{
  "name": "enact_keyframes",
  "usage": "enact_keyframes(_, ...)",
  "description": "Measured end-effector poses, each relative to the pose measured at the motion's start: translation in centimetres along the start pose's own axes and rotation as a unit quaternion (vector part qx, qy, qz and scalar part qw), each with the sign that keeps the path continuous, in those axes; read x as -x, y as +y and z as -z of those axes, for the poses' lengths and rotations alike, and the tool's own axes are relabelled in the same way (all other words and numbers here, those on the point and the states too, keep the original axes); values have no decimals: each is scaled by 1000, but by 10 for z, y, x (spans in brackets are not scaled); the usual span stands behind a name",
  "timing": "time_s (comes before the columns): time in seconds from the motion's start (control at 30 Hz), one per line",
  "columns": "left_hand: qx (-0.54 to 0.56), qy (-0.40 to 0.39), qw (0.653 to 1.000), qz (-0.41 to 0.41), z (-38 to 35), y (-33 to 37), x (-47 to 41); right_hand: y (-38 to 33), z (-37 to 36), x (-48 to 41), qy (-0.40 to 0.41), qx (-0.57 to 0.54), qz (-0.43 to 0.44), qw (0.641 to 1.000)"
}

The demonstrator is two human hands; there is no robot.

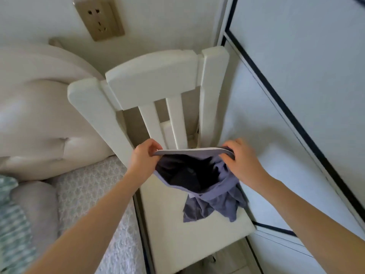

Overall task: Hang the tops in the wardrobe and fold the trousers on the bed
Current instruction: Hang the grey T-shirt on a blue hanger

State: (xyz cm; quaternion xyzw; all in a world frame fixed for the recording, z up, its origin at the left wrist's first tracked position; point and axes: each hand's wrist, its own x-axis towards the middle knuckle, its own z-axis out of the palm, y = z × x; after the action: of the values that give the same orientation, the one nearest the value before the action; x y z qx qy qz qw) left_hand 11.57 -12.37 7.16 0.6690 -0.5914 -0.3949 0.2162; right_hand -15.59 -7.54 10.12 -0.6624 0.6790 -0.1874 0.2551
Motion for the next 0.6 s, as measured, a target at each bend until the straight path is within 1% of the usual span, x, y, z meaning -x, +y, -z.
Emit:
enact_keyframes(0.13, -12, 12, 999, -48, 47, 55, 11, -20, 63, 6, 57, -11, -9, 998)
enact_keyframes(0.3, -13, 69, 989, -128, 94, 121, 25, -61, 132, 15, 126, -10, 26, 992)
enact_keyframes(0.43, -14, 118, 974, -194, 124, 163, 37, -90, 176, 25, 169, -7, 45, 985)
enact_keyframes(0.53, -31, 143, 965, -219, 148, 184, 45, -109, 208, 41, 213, -52, 29, 975)
enact_keyframes(0.6, -53, 158, 961, -221, 162, 191, 48, -121, 226, 56, 244, -80, 39, 966)
